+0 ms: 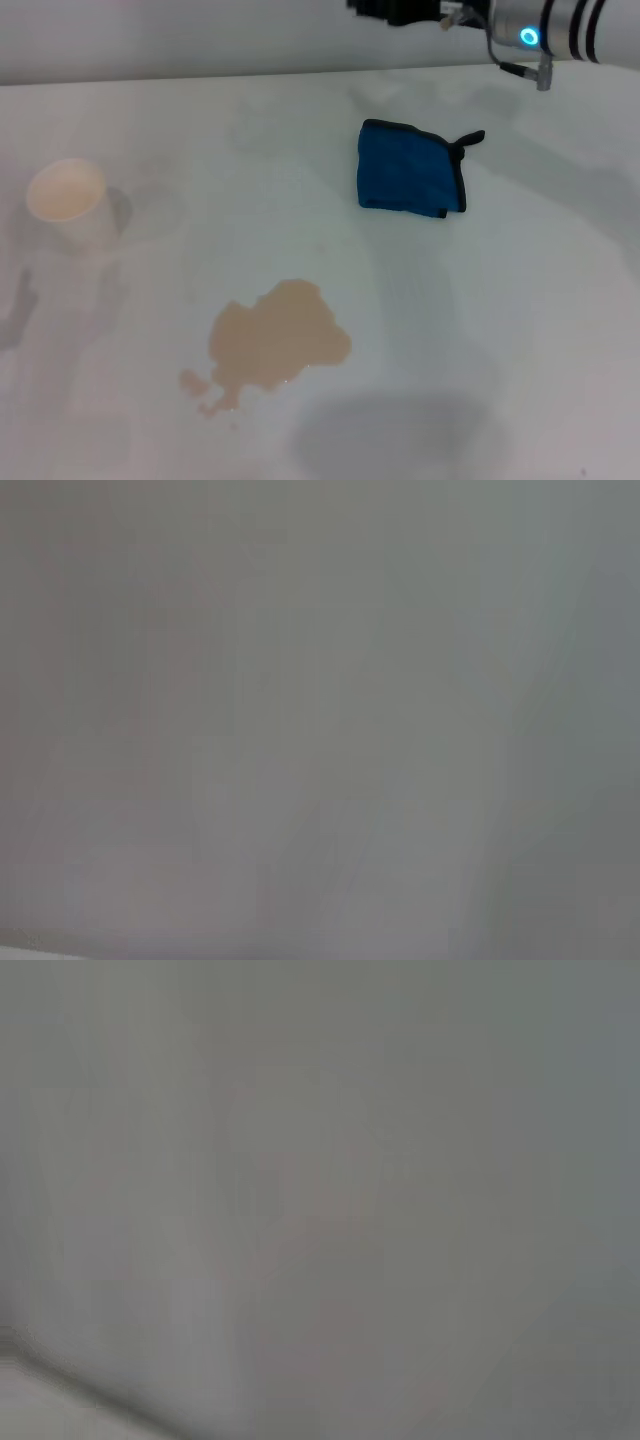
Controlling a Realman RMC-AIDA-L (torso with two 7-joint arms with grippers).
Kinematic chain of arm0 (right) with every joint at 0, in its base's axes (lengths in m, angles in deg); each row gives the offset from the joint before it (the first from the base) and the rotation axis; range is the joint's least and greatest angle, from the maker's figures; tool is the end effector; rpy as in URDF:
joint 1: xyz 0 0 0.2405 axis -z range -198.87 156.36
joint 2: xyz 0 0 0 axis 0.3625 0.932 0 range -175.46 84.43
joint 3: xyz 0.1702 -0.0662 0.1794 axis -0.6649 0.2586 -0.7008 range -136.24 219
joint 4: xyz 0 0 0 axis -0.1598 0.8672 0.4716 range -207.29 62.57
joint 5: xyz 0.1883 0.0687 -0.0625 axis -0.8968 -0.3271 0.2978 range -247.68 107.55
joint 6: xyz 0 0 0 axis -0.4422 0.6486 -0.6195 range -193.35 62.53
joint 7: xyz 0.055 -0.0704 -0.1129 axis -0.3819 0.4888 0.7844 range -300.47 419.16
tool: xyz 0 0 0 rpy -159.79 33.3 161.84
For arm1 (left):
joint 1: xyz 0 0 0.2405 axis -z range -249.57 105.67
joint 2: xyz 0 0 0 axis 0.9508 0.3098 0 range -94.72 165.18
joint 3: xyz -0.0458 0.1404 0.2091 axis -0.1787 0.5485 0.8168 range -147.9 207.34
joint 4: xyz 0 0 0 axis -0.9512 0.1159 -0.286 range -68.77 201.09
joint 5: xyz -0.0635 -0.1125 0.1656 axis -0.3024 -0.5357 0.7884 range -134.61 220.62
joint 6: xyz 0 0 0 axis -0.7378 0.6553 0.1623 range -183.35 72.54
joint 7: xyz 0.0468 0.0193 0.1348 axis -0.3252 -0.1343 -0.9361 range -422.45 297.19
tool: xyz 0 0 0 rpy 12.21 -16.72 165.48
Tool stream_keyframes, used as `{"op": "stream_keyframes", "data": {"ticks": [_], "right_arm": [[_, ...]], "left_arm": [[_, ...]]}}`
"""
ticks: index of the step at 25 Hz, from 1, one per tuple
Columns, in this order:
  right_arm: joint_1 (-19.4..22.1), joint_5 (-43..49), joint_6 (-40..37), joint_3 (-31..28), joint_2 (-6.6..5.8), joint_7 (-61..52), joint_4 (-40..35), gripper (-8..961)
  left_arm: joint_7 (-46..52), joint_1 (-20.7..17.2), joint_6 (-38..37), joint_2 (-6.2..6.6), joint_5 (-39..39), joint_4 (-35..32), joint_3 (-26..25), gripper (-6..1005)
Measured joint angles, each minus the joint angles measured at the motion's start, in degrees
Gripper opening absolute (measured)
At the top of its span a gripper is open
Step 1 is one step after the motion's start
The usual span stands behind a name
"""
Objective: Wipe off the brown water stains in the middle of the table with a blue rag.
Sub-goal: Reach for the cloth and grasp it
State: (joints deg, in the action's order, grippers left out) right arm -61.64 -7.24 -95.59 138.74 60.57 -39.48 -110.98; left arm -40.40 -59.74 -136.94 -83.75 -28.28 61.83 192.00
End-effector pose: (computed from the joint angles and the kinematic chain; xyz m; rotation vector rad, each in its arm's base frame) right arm 0.1982 0.4633 0.0127 -2.2200 0.7994 0.5517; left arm -0.3728 0.2317 -0.0101 -1.5694 -0.7026 -0.8124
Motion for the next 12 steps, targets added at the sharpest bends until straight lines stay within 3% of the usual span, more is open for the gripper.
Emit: {"op": "stream_keyframes", "data": {"ticks": [3, 4, 8, 10, 12], "right_arm": [[-4.83, 11.85, -6.14, -0.29, -1.41, -10.17, 4.58, 650], [-8.53, 20.22, -10.25, -0.3, -1.9, -15.37, 7.76, 650], [-12.62, 31.02, -15.77, -0.33, -2.79, -22.56, 9.65, 651], [-14.66, 37.69, -19.23, -0.34, -2.92, -25.88, 9.72, 651], [-16.44, 44.0, -21.25, -0.35, -2.31, -28.71, 9.79, 651]], "left_arm": [[0.01, 0.87, 0.9, 0.01, 0.15, -0.13, 0.19, 894], [0.01, 0.92, 0.91, 0.02, 0.15, -0.12, 0.21, 894], [0.03, 1.07, 0.89, 0.07, 0.21, 0.02, 0.3, 894], [0.01, 1.14, 0.89, 0.07, 0.21, 0.01, 0.31, 894], [-0.24, 1.16, 0.74, 0.02, 0.21, -0.13, 0.32, 894]]}}
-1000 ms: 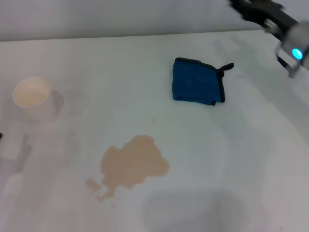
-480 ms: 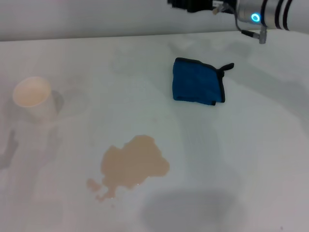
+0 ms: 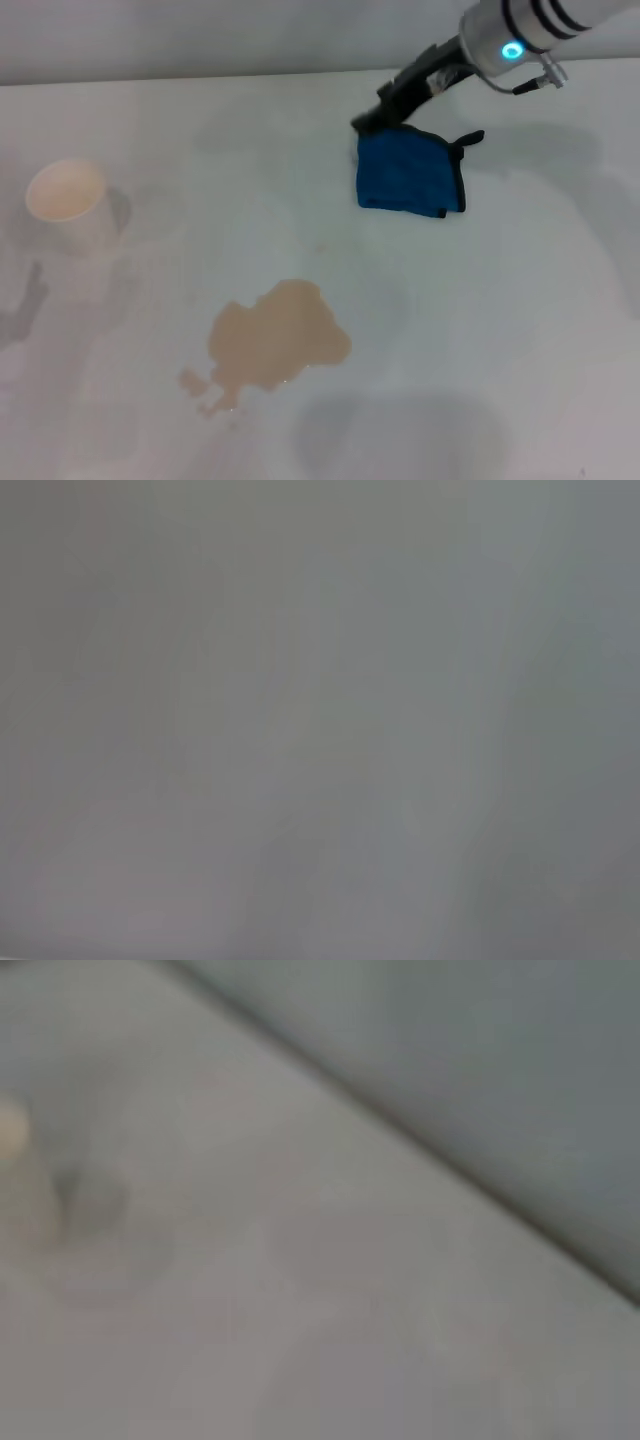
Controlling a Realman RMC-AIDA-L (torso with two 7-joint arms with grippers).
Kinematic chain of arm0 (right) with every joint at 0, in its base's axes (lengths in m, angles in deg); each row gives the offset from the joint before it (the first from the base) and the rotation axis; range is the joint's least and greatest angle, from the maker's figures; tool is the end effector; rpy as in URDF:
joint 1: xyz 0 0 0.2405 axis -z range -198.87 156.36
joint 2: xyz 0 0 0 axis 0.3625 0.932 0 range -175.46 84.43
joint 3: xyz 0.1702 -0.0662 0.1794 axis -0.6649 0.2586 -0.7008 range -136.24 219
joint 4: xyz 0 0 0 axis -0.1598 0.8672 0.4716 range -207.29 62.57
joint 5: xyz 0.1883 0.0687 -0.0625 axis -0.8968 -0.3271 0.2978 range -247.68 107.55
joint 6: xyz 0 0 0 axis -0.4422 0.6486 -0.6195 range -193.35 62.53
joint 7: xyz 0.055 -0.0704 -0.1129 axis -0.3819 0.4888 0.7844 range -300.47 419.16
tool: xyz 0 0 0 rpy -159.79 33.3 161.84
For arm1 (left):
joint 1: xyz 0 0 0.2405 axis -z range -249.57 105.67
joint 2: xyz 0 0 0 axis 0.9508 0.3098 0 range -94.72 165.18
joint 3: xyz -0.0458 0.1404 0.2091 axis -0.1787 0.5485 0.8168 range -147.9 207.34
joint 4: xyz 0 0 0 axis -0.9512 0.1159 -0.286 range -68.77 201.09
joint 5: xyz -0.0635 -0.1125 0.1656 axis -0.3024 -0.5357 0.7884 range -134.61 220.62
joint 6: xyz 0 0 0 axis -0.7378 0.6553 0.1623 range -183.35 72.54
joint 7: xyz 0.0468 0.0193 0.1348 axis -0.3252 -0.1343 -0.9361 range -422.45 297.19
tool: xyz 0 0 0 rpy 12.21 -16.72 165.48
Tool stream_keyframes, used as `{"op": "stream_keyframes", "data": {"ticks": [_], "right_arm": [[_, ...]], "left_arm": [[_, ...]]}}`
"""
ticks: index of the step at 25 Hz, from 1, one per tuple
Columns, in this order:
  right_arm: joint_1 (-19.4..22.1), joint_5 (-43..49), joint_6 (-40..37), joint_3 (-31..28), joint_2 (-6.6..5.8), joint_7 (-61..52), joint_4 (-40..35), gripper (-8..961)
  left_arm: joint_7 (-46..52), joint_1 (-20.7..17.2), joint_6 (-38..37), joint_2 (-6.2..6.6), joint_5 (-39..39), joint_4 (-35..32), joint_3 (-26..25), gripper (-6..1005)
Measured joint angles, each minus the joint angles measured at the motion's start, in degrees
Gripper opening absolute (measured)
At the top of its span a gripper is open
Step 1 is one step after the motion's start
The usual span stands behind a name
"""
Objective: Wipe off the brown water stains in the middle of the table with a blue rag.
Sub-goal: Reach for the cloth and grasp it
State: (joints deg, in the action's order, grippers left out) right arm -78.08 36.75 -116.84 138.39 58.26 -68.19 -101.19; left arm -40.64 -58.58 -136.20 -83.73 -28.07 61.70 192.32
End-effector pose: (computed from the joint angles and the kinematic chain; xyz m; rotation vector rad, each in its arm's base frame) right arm 0.1827 0.4660 -0.0043 -2.5656 0.7701 -0.1692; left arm -0.3686 0.2392 -0.0125 -1.5909 -0.6942 -0.8152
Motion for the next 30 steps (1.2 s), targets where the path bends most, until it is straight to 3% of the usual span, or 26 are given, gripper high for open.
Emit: {"op": "stream_keyframes", "data": {"ticks": [4, 7, 8, 9, 11, 17, 30], "right_arm": [[-2.67, 10.19, -0.47, -2.14, 2.58, -2.95, 2.6, 651], [-4.2, 16.71, 1.29, -6.55, 5.07, -3.02, 6.06, 650], [-4.44, 20.25, 2.55, -8.79, 6.45, -3.06, 7.32, 650], [-4.44, 20.25, 2.55, -8.79, 6.45, -3.06, 7.32, 650], [-4.41, 23.08, 4.83, -9.97, 7.67, -3.13, 9.24, 650], [-3.53, 23.9, 7.27, -10.03, 8.56, -3.16, 11.08, 651], [-1.73, 23.75, 9.33, -10.73, 8.64, -3.28, 12.37, 649]], "left_arm": [[-0.46, 0.18, -0.03, -0.13, 0.02, -0.35, 0.04, 894], [-0.46, 0.31, -0.08, -0.17, 0.08, -0.5, 0.09, 894], [-0.46, 0.31, -0.19, -0.19, 0.1, -0.54, 0.09, 894], [-0.47, 0.34, -0.25, -0.21, 0.19, -0.57, 0.09, 894], [-0.47, 0.37, -0.28, -0.21, 0.4, -0.59, 0.09, 894], [-0.46, 0.32, -0.42, -0.23, 1.01, -0.58, 0.09, 895], [-0.46, 1.43, -0.36, 0.02, 2.18, -0.03, 0.09, 895]]}}
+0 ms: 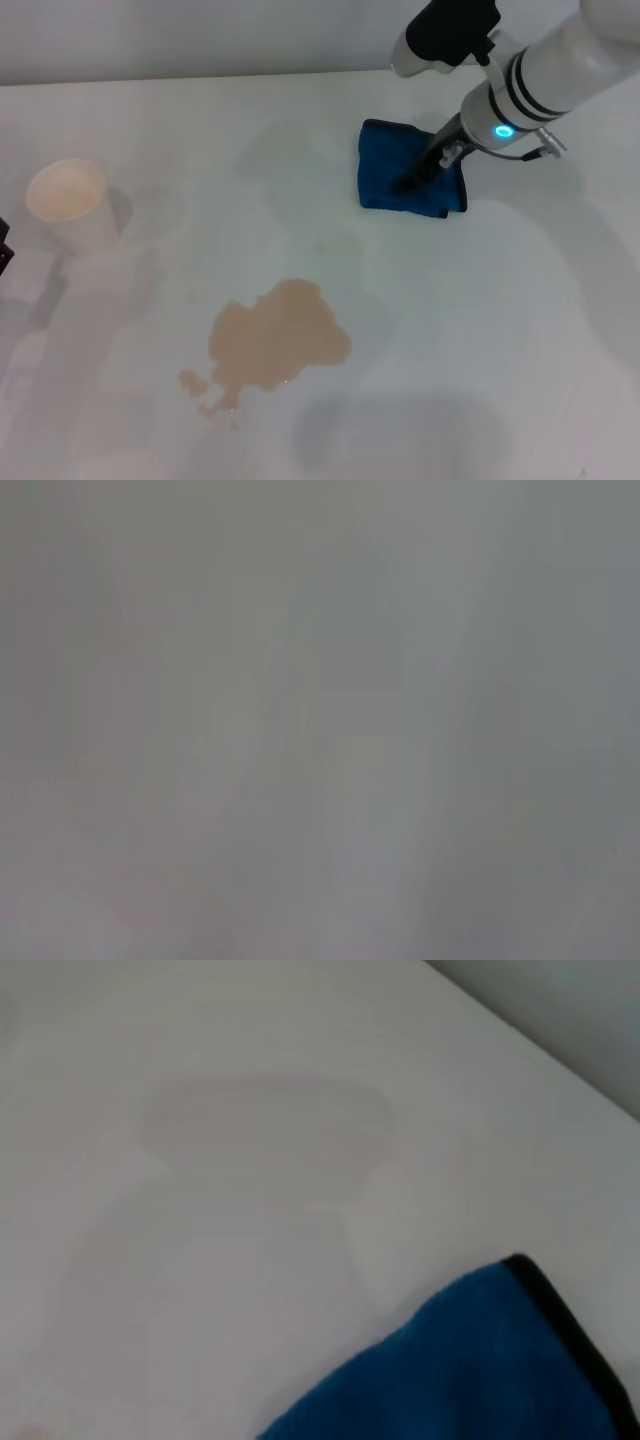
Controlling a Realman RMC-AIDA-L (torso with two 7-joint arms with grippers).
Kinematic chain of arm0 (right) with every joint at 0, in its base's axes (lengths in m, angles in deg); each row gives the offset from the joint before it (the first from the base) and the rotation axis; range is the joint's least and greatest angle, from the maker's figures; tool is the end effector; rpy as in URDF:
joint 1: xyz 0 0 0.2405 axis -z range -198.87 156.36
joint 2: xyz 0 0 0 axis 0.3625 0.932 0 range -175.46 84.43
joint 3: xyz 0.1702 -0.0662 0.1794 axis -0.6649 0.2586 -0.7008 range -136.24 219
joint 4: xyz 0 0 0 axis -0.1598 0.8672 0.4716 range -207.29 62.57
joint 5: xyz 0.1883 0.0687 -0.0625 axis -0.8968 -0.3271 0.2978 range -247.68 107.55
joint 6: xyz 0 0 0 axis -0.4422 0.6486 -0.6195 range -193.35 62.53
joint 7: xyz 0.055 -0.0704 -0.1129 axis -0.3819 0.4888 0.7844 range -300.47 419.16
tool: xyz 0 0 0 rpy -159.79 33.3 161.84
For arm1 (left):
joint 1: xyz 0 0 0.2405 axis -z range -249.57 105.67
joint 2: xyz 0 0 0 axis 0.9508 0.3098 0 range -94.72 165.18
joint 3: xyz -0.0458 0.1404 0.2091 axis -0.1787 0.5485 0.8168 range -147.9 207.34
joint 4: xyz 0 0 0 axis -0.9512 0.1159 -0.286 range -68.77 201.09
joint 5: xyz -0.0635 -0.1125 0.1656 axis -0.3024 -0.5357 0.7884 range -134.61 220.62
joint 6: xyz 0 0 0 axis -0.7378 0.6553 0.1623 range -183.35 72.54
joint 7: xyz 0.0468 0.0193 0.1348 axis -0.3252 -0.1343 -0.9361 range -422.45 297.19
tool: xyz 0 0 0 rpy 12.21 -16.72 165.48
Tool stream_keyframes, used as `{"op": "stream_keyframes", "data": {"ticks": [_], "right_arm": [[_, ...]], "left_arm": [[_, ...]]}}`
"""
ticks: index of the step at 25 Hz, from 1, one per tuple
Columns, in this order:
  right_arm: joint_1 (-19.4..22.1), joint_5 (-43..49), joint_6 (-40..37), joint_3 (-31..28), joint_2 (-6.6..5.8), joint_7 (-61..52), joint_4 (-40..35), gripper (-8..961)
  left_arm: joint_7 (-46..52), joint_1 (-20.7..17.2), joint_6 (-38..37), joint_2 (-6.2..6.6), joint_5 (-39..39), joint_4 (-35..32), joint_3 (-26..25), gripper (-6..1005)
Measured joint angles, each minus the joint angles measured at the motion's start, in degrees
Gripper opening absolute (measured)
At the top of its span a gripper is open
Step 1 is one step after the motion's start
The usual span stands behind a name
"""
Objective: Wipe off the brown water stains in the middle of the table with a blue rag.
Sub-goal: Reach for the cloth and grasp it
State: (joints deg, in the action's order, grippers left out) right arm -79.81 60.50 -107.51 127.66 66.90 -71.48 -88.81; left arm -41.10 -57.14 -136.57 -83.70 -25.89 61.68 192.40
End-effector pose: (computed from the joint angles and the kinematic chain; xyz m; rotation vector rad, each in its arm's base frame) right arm 0.2351 0.4502 -0.0456 -2.4214 0.8074 -0.4238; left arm -0.3589 0.2473 -0.0166 -1.6445 -0.6566 -0.8342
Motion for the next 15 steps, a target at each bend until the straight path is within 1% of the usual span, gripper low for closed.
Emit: {"op": "stream_keyframes", "data": {"ticks": [7, 13, 15], "right_arm": [[0.77, -0.02, 0.14, -0.78, -0.03, -0.04, 0.01, 644], [0.86, -0.01, -0.33, -1.38, 0.05, -0.05, 0.06, 580], [0.85, 0.04, -0.67, -1.39, 0.14, -0.05, 0.02, 539]], "left_arm": [[0.0, 0.05, 0.28, 0.02, 0.0, 0.15, 0.0, 895], [0.0, 0.13, 0.36, 0.09, -0.01, 0.25, 0.0, 893], [0.0, 0.13, 0.38, 0.12, -0.02, 0.31, 0.0, 893]]}}
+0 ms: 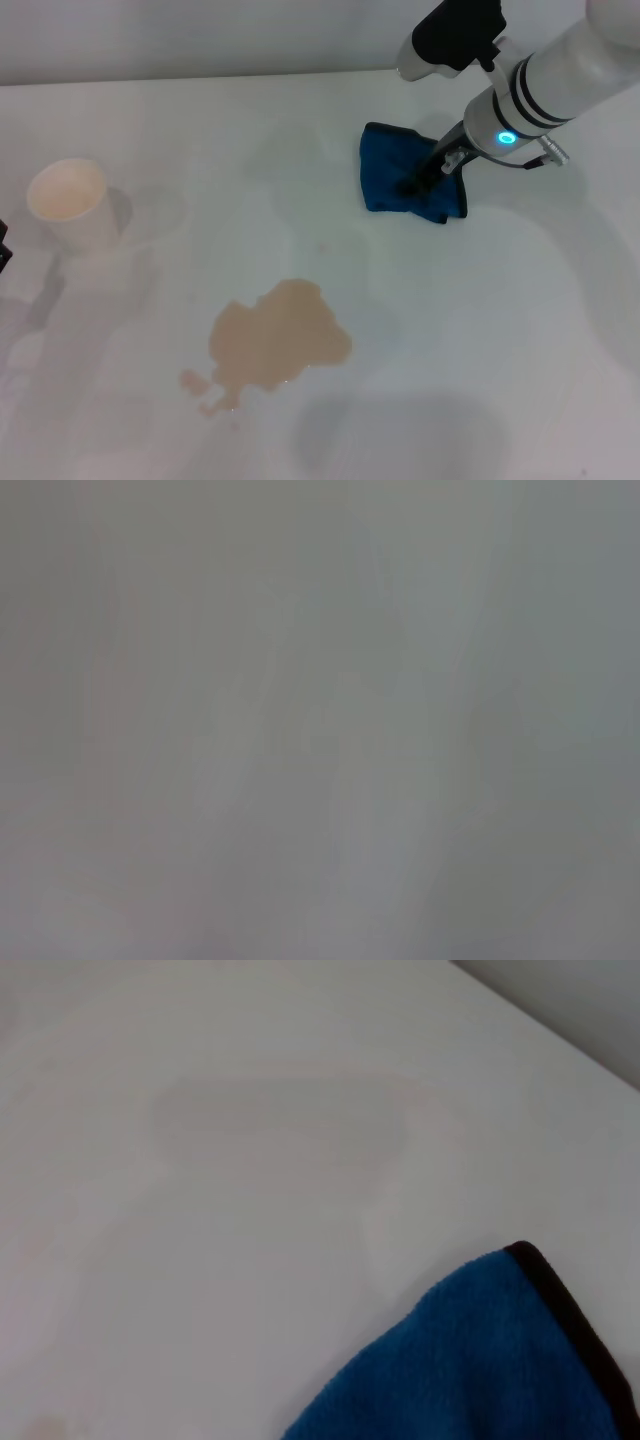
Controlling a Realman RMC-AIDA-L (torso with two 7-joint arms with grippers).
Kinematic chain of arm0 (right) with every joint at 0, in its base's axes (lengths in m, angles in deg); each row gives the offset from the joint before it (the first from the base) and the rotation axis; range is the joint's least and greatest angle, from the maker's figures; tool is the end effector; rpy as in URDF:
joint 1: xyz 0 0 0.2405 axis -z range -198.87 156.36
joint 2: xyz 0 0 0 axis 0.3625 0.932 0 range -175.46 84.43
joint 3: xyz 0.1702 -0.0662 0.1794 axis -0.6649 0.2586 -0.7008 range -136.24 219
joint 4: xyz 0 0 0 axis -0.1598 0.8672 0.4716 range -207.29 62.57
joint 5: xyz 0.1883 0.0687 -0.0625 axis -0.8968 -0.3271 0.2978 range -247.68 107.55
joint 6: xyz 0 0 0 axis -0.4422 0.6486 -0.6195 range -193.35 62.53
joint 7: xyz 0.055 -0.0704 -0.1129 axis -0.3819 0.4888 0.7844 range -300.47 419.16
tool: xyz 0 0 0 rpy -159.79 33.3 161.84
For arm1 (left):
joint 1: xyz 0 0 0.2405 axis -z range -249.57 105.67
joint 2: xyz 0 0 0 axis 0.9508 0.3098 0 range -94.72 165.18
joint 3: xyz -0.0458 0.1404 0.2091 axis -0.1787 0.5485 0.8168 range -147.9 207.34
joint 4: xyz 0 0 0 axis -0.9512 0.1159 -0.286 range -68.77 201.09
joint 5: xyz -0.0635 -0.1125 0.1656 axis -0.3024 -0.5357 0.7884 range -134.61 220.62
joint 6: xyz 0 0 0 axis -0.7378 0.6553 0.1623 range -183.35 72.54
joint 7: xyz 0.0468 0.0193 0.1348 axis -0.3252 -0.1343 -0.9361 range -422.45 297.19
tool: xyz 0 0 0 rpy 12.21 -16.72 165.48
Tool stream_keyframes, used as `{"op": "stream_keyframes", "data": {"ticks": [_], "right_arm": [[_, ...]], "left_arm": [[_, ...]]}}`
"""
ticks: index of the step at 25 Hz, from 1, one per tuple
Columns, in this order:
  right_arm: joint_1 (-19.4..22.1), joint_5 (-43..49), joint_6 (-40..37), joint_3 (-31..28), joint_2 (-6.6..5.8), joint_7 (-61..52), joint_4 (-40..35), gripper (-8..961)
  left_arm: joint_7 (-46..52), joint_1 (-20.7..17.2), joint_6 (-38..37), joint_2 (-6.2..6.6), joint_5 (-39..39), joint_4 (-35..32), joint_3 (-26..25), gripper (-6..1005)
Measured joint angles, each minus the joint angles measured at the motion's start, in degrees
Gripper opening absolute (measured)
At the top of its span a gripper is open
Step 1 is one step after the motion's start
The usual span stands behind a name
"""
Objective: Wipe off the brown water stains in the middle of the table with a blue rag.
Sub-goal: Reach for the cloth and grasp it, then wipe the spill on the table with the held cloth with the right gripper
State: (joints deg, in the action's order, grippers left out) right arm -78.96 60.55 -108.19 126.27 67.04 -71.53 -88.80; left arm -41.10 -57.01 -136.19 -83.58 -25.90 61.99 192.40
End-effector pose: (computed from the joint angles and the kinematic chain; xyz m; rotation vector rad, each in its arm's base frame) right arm 0.2405 0.4457 -0.0467 -2.4204 0.8537 -0.4116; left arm -0.3606 0.2482 -0.0153 -1.6469 -0.6555 -0.8229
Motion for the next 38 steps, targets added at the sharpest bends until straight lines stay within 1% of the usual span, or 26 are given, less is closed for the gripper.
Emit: {"op": "stream_keyframes", "data": {"ticks": [13, 20, 24, 27, 28, 31, 34, 36, 38], "right_arm": [[-0.03, -0.1, -2.19, -0.42, 0.25, 0.01, -0.37, 256], [-0.02, 0.14, -3.49, -0.77, 0.25, 0.01, -0.77, 161], [1.24, -0.04, -5.13, -0.79, 0.58, 0.06, -3.8, 152], [3.81, 0.17, -7.12, -0.79, 0.83, 0.2, -8.71, 145], [5.53, 0.31, -8.74, -0.77, 1.08, 0.4, -11.84, 143], [6.53, 0.36, -10.34, -0.58, 1.35, 0.54, -13.69, 140], [7.65, 0.41, -13.58, -0.13, 2.28, 0.98, -14.64, 138], [8.03, 0.34, -14.3, -0.07, 2.37, 1.22, -15.08, 137], [9.39, -0.1, -15.42, 0.41, 2.66, 1.94, -16.59, 137]], "left_arm": [[0.0, -0.23, -0.26, 0.03, 0.0, 0.8, 0.0, 893], [0.08, -0.17, -0.38, 0.08, 0.0, 0.84, 0.0, 893], [0.24, -0.1, -0.5, 0.08, -0.04, 1.23, -0.21, 893], [0.49, 0.02, -0.5, 0.06, -0.14, 1.58, -0.32, 893], [0.51, 0.04, -0.49, 0.03, -0.17, 1.54, -0.35, 893], [0.58, 0.37, -0.49, -0.06, -0.27, 1.29, -0.42, 893], [0.59, 0.96, -0.23, -0.16, -0.55, 1.33, -0.49, 893], [0.59, 1.25, -0.16, -0.17, -0.85, 1.22, -0.5, 893], [0.6, 1.5, -0.14, -0.18, -1.29, 1.13, -0.53, 893]]}}
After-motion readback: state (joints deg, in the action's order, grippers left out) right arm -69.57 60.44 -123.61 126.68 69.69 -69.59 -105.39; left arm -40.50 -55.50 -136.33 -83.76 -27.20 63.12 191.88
